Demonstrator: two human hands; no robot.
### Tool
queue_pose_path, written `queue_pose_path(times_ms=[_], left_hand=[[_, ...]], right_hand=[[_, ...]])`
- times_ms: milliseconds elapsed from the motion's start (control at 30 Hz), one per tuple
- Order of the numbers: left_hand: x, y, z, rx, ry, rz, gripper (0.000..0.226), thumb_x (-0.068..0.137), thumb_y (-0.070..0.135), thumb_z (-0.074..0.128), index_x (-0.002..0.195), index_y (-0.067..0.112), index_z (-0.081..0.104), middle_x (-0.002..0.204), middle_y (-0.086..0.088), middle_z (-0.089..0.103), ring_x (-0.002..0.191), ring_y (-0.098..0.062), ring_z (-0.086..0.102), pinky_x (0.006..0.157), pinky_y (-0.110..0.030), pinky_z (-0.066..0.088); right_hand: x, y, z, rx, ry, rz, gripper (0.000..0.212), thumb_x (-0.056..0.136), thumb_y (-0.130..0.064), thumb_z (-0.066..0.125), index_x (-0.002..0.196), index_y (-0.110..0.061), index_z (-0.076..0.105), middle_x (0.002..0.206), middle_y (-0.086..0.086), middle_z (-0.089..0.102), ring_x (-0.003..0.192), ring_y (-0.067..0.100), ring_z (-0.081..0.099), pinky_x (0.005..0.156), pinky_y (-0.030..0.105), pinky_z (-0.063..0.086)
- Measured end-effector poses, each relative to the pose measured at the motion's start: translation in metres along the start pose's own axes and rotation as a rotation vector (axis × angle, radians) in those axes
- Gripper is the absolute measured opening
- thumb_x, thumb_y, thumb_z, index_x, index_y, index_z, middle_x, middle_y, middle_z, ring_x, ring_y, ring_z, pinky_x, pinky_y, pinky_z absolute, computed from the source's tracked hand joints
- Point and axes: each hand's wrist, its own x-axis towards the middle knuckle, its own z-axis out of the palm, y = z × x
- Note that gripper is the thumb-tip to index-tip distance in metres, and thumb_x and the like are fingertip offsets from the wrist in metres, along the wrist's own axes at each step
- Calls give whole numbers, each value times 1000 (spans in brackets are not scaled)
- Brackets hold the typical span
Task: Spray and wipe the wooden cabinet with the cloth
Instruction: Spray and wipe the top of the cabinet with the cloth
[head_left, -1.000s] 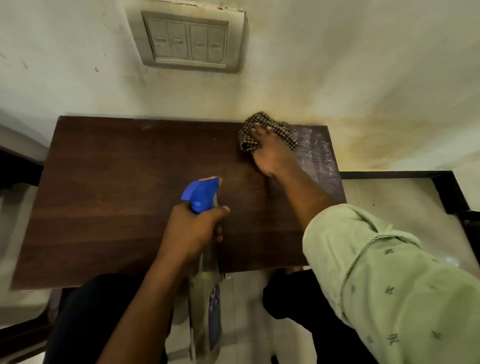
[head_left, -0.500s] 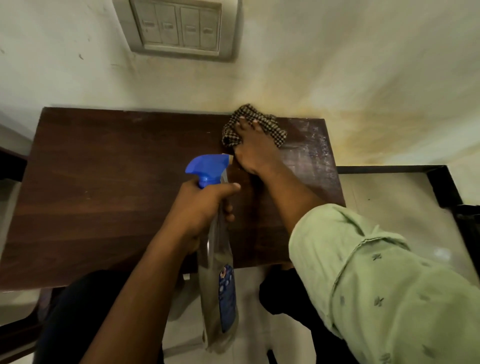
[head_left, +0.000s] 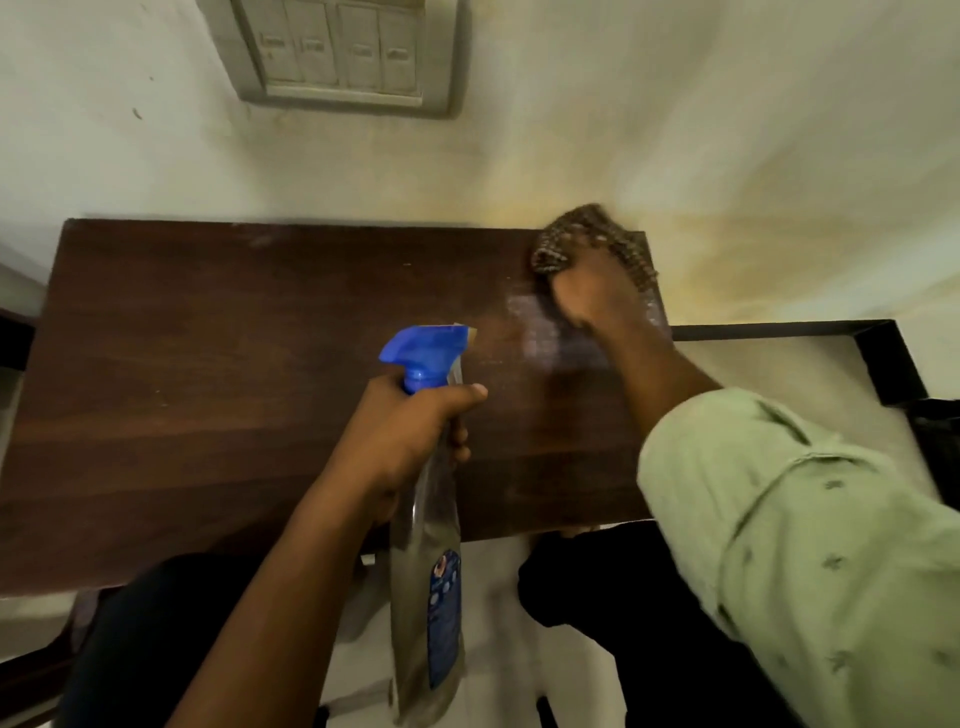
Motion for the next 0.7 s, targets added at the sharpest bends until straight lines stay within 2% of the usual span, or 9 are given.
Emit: queue_pose_path(times_ms=[133,200,300,367,467,600,700], left_hand=[[0,-3,7,-39,32,-38,36,84,21,66,109,-4,59,74,-14,57,65,-25,58,70,-39,49],[1,-5,7,-52,51,-69,38,83,21,67,111,-3,59,74,-13,58,66,-25,59,73,-42,48],[4,-7,7,-40,31,-86,35,81,22,68,108,1,60,73,-9,62,66,-23,61,77,-44,51],[4,-7,6,-41,23,-86,32,81,23,68,105,3,61,70,-8,61,64,-22,61,76,-43,51],[3,-7,3,-46,27,-44,22,82,22,68,97,7,62,68,-8,58,62,-22,60,74,-43,50],[1,-4,4,-30,25,-28,27,84,21,65,103,4,61,71,-11,57,64,-24,59,73,-41,50],[1,-3,4,-27,19,-23,27,85,21,65,105,3,60,70,-10,57,64,-23,59,73,-41,50]], right_hand=[[-21,-57,21,-53,-79,-242,61,92,-19,43,150,-16,25,160,-1,15,147,25,12,118,43,14],[-15,-49,18,-78,-107,-320,63,90,-17,44,151,-18,25,160,-3,15,147,22,13,120,42,15],[-1,-2,1,-52,-67,-274,63,88,-16,45,149,-24,30,159,-2,21,145,22,21,119,39,18],[5,31,-15,-60,-15,-211,56,93,-17,44,148,-23,33,158,-1,23,146,20,19,120,35,12],[14,55,-30,-32,-56,-148,49,100,-22,40,148,-20,32,159,2,20,147,20,14,120,29,6],[1,66,-25,-29,-57,-190,54,97,-15,47,148,-16,31,159,2,16,147,22,13,118,30,7],[-45,94,-21,23,-68,-248,59,92,-7,55,146,-14,34,158,4,20,147,24,13,121,36,9]])
